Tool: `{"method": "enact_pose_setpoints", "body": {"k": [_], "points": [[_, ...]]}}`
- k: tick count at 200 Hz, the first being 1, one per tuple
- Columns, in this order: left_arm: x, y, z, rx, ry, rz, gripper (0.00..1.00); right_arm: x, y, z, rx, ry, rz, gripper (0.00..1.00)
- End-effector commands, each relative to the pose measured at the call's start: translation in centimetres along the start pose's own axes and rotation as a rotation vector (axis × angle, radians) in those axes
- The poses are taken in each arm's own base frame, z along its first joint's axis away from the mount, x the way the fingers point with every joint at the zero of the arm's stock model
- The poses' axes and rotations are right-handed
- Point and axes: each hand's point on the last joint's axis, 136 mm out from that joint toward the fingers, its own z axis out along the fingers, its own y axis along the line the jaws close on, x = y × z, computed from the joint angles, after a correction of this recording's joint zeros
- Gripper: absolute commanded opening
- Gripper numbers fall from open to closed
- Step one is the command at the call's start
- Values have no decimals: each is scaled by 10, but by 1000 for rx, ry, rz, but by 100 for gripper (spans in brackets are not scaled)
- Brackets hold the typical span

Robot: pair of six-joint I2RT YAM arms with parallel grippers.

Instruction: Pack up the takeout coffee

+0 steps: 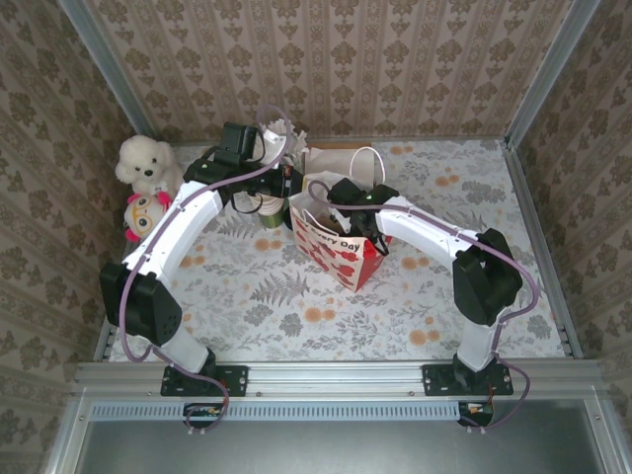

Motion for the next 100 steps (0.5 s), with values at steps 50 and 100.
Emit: {"method": "enact_pose_setpoints", "body": {"k": [50,100], "points": [[-10,-8,-6,33,-42,31,0,70,-7,52,38,339,53,24],[-10,-8,-6,33,-43,26,0,65,-6,50,33,319,60,24]]}}
